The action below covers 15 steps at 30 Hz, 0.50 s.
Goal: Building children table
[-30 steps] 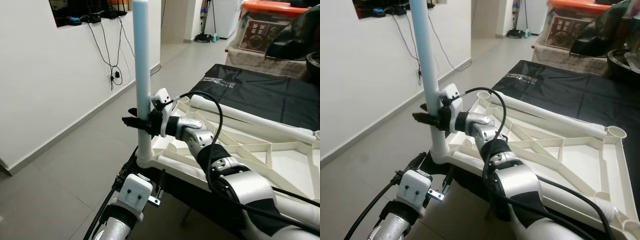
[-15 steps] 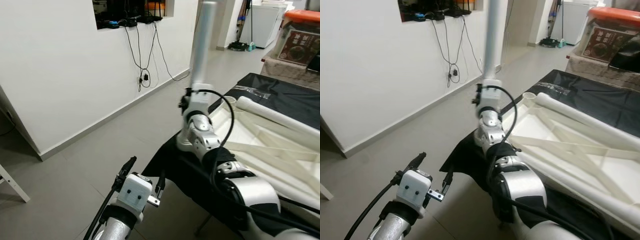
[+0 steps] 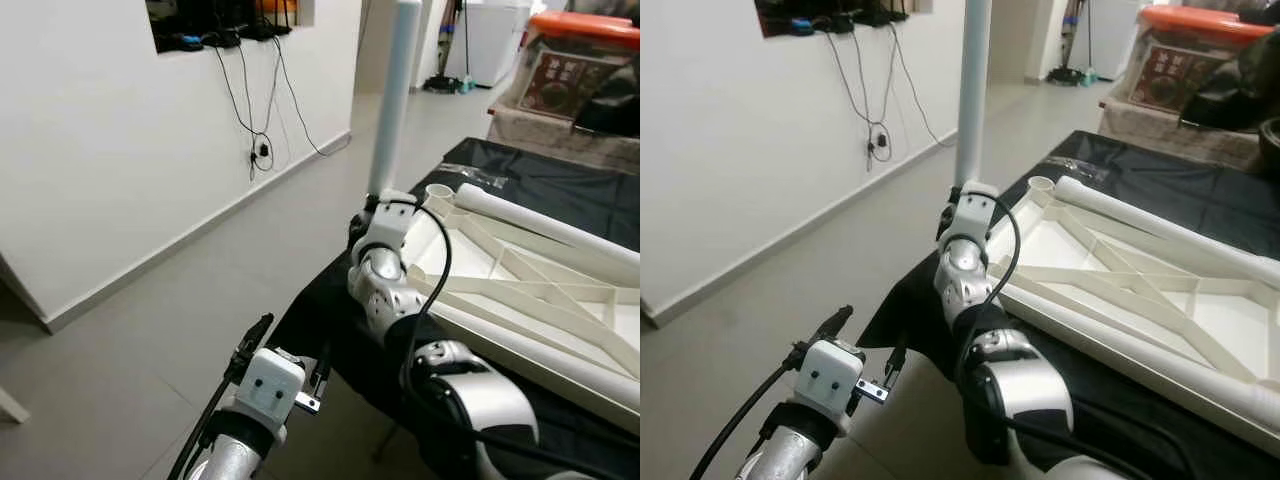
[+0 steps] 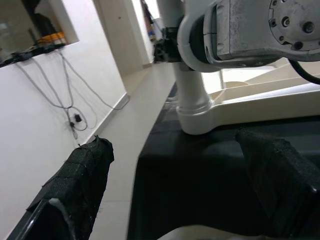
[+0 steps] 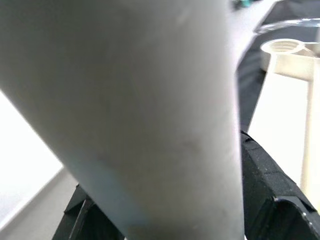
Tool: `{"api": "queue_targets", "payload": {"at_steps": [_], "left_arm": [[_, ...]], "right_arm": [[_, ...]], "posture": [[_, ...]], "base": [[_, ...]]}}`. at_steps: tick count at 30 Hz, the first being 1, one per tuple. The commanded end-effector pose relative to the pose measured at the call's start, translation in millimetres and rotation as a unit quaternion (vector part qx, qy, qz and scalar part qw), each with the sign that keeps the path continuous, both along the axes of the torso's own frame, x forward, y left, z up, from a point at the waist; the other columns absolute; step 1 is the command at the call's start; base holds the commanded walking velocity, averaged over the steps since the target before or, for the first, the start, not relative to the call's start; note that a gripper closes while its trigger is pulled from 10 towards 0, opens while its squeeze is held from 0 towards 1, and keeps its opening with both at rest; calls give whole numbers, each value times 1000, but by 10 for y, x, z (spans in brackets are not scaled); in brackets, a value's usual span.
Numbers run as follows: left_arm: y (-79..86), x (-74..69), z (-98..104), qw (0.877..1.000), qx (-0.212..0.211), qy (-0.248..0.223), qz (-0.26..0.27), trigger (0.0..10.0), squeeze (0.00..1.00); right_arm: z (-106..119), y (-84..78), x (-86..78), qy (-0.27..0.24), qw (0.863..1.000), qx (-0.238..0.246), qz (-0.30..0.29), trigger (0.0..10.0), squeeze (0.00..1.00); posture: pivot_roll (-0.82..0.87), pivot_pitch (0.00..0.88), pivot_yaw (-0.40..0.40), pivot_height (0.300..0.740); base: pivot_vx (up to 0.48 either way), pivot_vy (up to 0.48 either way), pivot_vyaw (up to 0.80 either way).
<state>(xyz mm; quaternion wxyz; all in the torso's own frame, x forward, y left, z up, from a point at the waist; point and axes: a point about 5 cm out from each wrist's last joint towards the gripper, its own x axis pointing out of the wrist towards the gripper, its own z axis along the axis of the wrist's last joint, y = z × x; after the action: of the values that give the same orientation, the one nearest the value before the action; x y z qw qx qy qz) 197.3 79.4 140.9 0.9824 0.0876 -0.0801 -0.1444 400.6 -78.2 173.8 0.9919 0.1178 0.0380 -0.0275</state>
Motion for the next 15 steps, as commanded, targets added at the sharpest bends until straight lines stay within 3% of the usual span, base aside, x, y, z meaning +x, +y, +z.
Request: {"api": "queue_targets", "payload": {"at_steps": [1,3,5,8,10,11,12,15], "left_arm": [[-7,-8,-26,1000,-1,4,-1,10000,0],[-14,-13,-26,1000,-2,4,-2,10000,0],[-16,-6,-17,1000,-2,3,-2,10000,0],[-14,-3,-14,1000,-2,3,-2,10000,0],[-8,0,-10,1000,-1,2,-1,10000,0],[-5,1,-9,1000,-1,2,0,10000,0],[-5,1,-9,1000,-1,2,0,10000,0],[-1,2,-9,1000,0,2,0,10000,0]], "right_arm": [[139,64,14,-40,999,20,27,10000,0],[203,57,23,-67,996,29,49,10000,0],[315,66,52,-97,983,58,147,10000,0],[349,65,59,-104,976,61,181,10000,0],[383,92,55,-101,956,60,270,10000,0],[390,139,31,-99,937,54,329,10000,0],[390,139,31,-99,937,54,329,10000,0],[385,239,-48,-99,890,36,444,10000,0]], "posture": [[22,8,-10,740],[23,6,-3,740],[26,11,-10,740],[26,11,-10,740],[26,11,-10,740],[29,16,-16,740],[29,16,-16,740],[29,16,-16,740]], "base": [[0,0,0],[0,0,0],[0,0,0],[0,0,0],[0,0,0],[0,0,0],[0,0,0],[0,0,0]]}}
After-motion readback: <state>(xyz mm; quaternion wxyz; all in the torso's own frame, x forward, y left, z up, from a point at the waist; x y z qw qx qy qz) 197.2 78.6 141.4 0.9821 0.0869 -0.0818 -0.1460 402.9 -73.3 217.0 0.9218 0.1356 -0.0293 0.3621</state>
